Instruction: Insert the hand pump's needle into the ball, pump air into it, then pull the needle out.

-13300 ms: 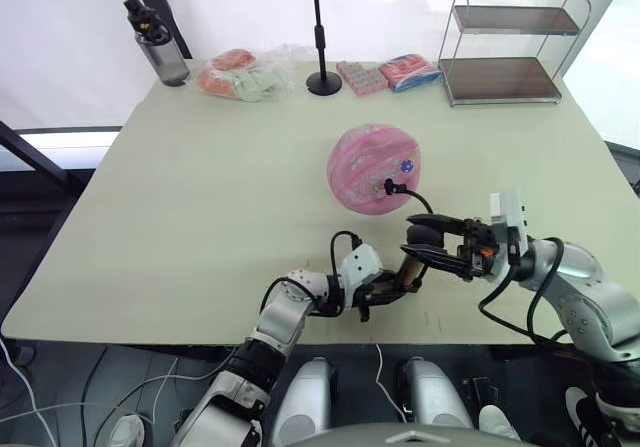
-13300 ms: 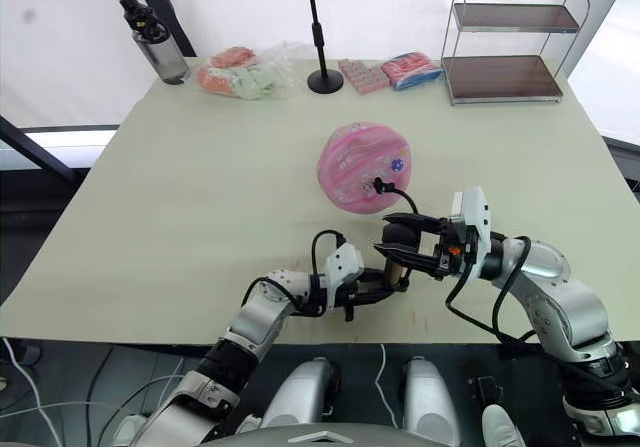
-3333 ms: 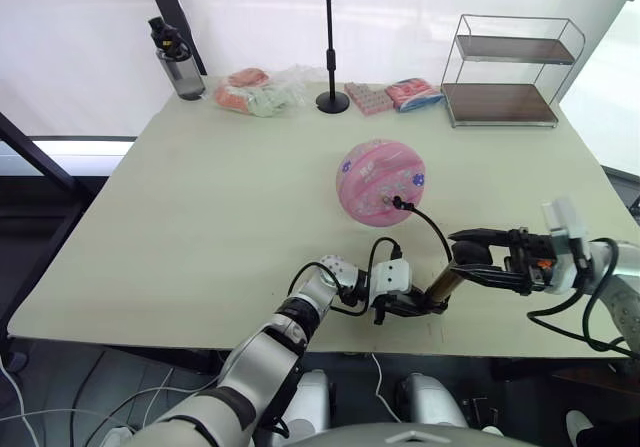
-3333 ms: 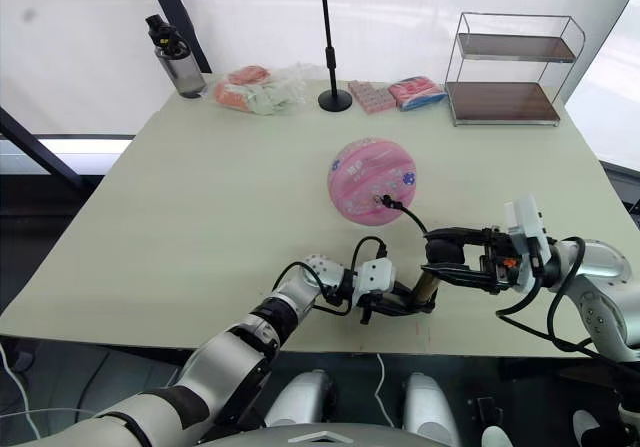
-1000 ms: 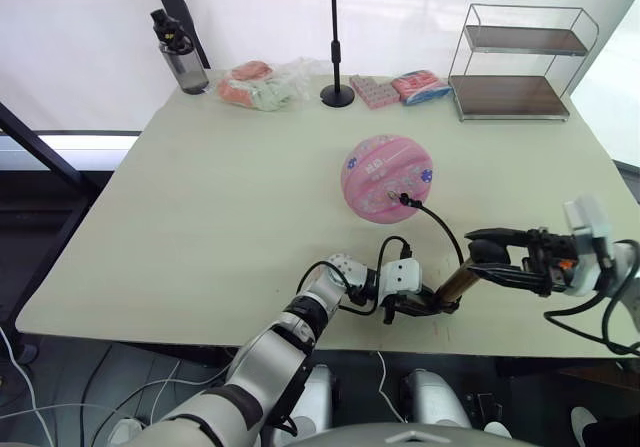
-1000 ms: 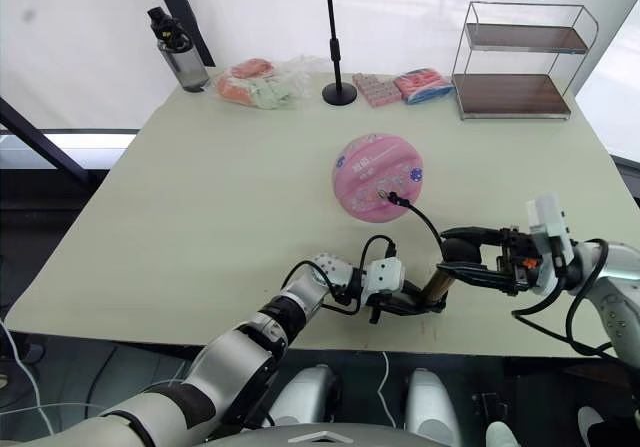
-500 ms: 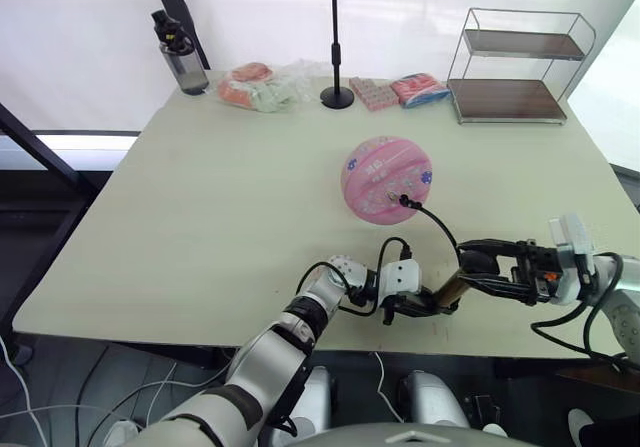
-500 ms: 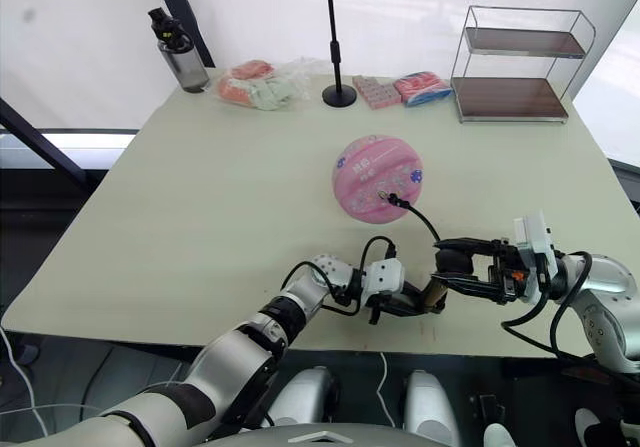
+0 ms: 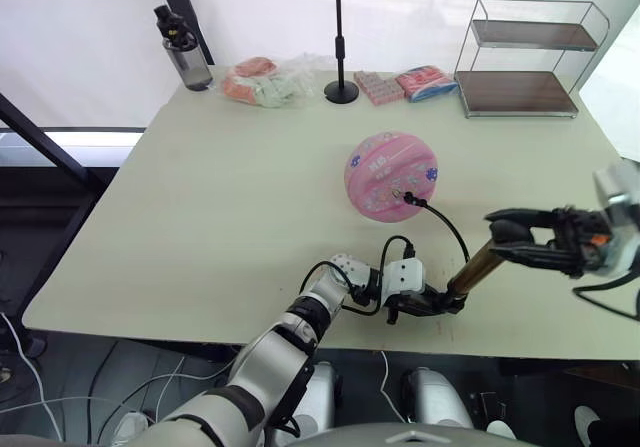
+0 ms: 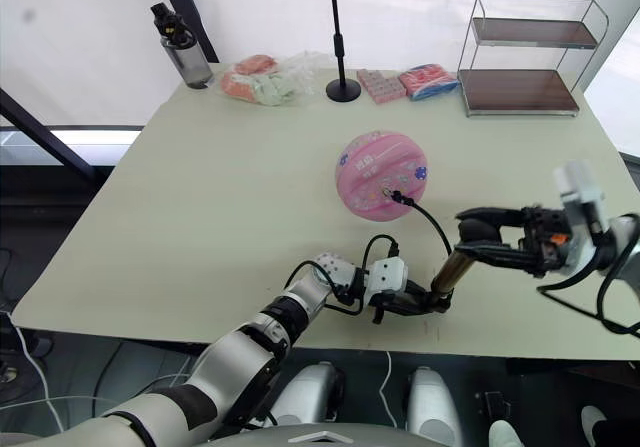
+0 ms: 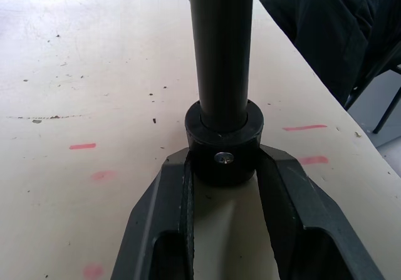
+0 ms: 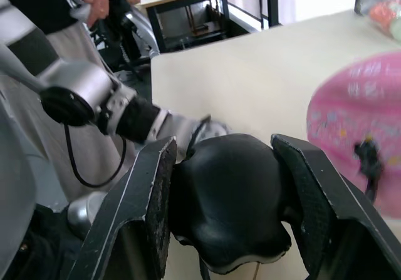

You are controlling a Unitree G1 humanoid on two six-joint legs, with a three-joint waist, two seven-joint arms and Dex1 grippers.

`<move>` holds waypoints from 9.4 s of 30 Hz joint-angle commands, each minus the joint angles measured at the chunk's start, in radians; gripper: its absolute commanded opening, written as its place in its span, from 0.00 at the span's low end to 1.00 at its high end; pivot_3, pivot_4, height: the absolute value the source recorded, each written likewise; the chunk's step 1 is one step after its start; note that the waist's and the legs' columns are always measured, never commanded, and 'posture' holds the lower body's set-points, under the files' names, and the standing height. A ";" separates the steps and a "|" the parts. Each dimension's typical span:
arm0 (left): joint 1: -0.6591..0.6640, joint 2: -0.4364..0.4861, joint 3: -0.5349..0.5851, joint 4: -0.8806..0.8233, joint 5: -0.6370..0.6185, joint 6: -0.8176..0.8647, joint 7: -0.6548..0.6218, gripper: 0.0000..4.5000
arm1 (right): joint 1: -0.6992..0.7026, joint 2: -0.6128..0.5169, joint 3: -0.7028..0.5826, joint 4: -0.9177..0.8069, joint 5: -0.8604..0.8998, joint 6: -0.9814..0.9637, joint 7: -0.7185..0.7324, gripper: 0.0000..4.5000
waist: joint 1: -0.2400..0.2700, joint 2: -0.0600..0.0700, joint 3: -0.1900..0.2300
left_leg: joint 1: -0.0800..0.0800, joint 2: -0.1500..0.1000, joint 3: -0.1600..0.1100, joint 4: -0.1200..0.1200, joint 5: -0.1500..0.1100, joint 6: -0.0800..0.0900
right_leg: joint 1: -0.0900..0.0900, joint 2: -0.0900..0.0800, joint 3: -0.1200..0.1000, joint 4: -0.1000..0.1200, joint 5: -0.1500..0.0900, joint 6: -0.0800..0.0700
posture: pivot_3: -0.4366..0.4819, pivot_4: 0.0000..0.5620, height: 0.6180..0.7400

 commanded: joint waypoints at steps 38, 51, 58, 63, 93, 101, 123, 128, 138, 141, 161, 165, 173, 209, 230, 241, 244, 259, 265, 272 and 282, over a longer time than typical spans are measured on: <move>0.027 0.008 -0.040 0.048 0.048 0.010 -0.019 0.26 | 0.212 0.153 0.162 0.050 -0.309 -0.215 -0.015 0.43 | -0.011 -0.012 -0.004 | 0.009 0.002 -0.002 -0.001 0.000 0.000 | 0.007 0.003 -0.001 0.002 -0.001 0.000 | 0.48 0.27 1.00; 0.029 0.016 -0.044 0.045 0.055 0.008 -0.016 0.26 | 0.211 0.226 0.179 0.081 -0.306 -0.314 -0.033 0.43 | -0.012 -0.015 -0.007 | 0.010 0.002 -0.003 -0.002 0.000 0.000 | 0.007 0.004 -0.001 0.002 -0.001 -0.001 | 0.48 0.27 1.00; 0.026 0.025 -0.051 0.046 0.067 0.000 -0.014 0.26 | 0.152 0.153 0.035 -0.025 -0.149 -0.180 -0.065 0.43 | -0.009 -0.009 -0.002 | 0.007 0.002 -0.003 -0.002 0.000 0.000 | 0.005 0.003 -0.001 0.002 -0.001 -0.001 | 0.48 0.27 1.00; 0.033 0.030 -0.051 0.042 0.066 0.000 -0.019 0.26 | 0.067 0.076 -0.133 -0.111 0.095 -0.012 -0.143 0.43 | -0.008 -0.003 0.003 | 0.004 0.001 -0.002 -0.001 0.000 0.000 | 0.003 0.002 -0.001 0.002 0.000 -0.001 | 0.48 0.27 1.00; 0.034 0.060 -0.053 -0.014 0.055 0.026 -0.044 0.26 | 0.081 0.051 -0.037 -0.145 -0.021 0.025 -0.138 0.43 | -0.012 -0.007 0.003 | 0.000 0.001 -0.001 0.000 0.000 0.000 | -0.002 0.003 0.000 0.004 0.000 0.000 | 0.48 0.27 1.00; 0.038 0.057 -0.053 -0.012 0.055 0.028 -0.042 0.26 | 0.181 0.151 0.174 -0.031 -0.292 -0.202 -0.117 0.43 | -0.013 -0.011 0.000 | 0.009 0.002 -0.001 -0.001 0.000 0.000 | 0.006 0.004 0.000 0.003 -0.001 0.000 | 0.48 0.27 1.00; 0.044 0.060 -0.048 -0.011 0.052 0.028 -0.043 0.26 | 0.031 0.112 0.026 -0.079 -0.020 -0.108 -0.116 0.43 | -0.008 -0.009 0.001 | 0.007 0.003 0.015 -0.001 0.000 0.000 | -0.003 0.002 0.013 0.003 0.001 0.001 | 0.48 0.27 1.00; 0.047 0.060 -0.048 -0.012 0.043 0.033 -0.052 0.26 | -0.031 0.037 -0.062 -0.100 0.077 -0.010 -0.112 0.43 | -0.008 -0.009 0.001 | 0.004 0.003 0.015 -0.001 0.000 0.000 | -0.007 0.002 0.013 0.003 0.001 0.001 | 0.48 0.27 1.00; 0.047 0.060 -0.053 -0.013 0.034 0.034 -0.057 0.26 | -0.246 -0.079 -0.178 -0.045 0.264 0.167 -0.158 0.43 | -0.008 -0.008 0.002 | -0.003 0.003 0.023 0.001 0.000 0.000 | -0.016 0.002 0.023 0.003 0.004 0.006 | 0.48 0.27 1.00; 0.048 0.060 -0.051 -0.015 0.035 0.037 -0.052 0.26 | -0.286 -0.089 -0.188 -0.027 0.273 0.196 -0.163 0.43 | -0.007 -0.008 0.003 | -0.007 0.003 0.022 0.001 0.000 0.000 | -0.019 0.002 0.023 0.004 0.005 0.007 | 0.48 0.27 1.00; 0.048 0.060 -0.051 -0.024 0.032 0.041 -0.048 0.26 | 0.075 0.079 0.125 -0.070 -0.205 -0.072 -0.062 0.43 | -0.010 -0.010 0.000 | -0.001 0.003 0.015 0.001 0.000 0.000 | -0.010 0.005 0.017 0.004 0.004 0.006 | 0.48 0.27 1.00; 0.048 0.061 -0.051 -0.025 0.032 0.044 -0.050 0.26 | 0.123 0.148 0.202 -0.030 -0.292 -0.170 -0.074 0.43 | -0.011 -0.012 -0.002 | 0.000 0.003 0.015 0.001 0.000 0.000 | -0.010 0.005 0.017 0.004 0.004 0.006 | 0.48 0.27 1.00; 0.046 0.061 -0.048 -0.022 0.038 0.043 -0.042 0.26 | 0.163 0.243 0.286 0.104 -0.441 -0.343 -0.090 0.43 | -0.015 -0.013 -0.004 | 0.006 0.003 0.015 0.000 0.000 0.000 | -0.004 0.005 0.018 0.004 0.004 0.006 | 0.48 0.27 1.00; 0.035 0.063 -0.051 -0.009 0.031 0.053 -0.053 0.26 | -0.405 -0.133 -0.115 0.012 0.231 0.258 -0.090 0.43 | -0.008 -0.003 0.004 | -0.007 0.002 0.013 0.001 0.000 0.000 | -0.015 0.000 0.014 0.002 0.004 0.005 | 0.48 0.27 1.00; 0.035 0.061 -0.052 -0.009 0.048 0.052 -0.004 0.26 | -0.137 -0.009 0.017 -0.074 0.010 0.168 -0.082 0.43 | -0.010 -0.005 0.001 | -0.003 0.001 0.012 0.003 0.000 0.000 | -0.010 0.002 0.013 0.003 0.004 0.005 | 0.48 0.27 1.00; 0.030 0.049 -0.039 -0.003 0.040 0.088 0.010 0.26 | 0.014 0.126 0.157 -0.038 -0.221 -0.040 -0.102 0.43 | -0.010 -0.008 -0.003 | -0.002 0.001 0.012 0.003 0.000 0.000 | -0.009 0.002 0.013 0.004 0.004 0.006 | 0.48 0.27 1.00; 0.029 0.048 -0.036 -0.003 0.037 0.095 0.009 0.26 | 0.047 0.140 0.195 0.011 -0.308 -0.123 -0.093 0.43 | -0.010 -0.009 -0.004 | -0.001 0.001 0.012 0.003 0.000 0.000 | -0.008 0.003 0.013 0.004 0.004 0.006 | 0.48 0.27 1.00; 0.039 0.046 -0.035 -0.017 0.026 0.120 -0.021 0.26 | 0.060 0.173 0.211 0.042 -0.310 -0.206 -0.098 0.43 | -0.012 -0.012 -0.009 | 0.012 0.001 0.012 0.000 0.000 0.000 | 0.006 0.002 0.013 0.001 0.004 0.006 | 0.48 0.27 1.00; 0.038 0.051 -0.048 -0.017 0.039 0.106 -0.024 0.26 | -0.026 0.099 0.094 -0.052 -0.141 -0.063 -0.108 0.43 | -0.009 -0.008 -0.006 | 0.008 0.001 0.012 0.000 0.000 0.000 | 0.001 0.001 0.013 0.001 0.004 0.006 | 0.48 0.27 1.00; 0.040 0.052 -0.055 -0.013 0.049 0.075 -0.008 0.26 | -0.161 0.008 -0.039 -0.074 0.045 0.094 -0.129 0.43 | -0.009 -0.006 -0.003 | 0.005 0.001 0.011 0.001 0.000 0.000 | -0.001 0.001 0.012 0.001 0.004 0.005 | 0.48 0.27 1.00; 0.038 0.048 -0.054 0.000 0.047 0.051 -0.008 0.26 | -0.320 -0.101 -0.119 -0.029 0.168 0.219 -0.131 0.43 | -0.008 -0.003 0.000 | -0.006 0.000 0.012 0.002 0.000 0.000 | -0.011 0.000 0.013 0.002 0.005 0.006 | 0.48 0.27 1.00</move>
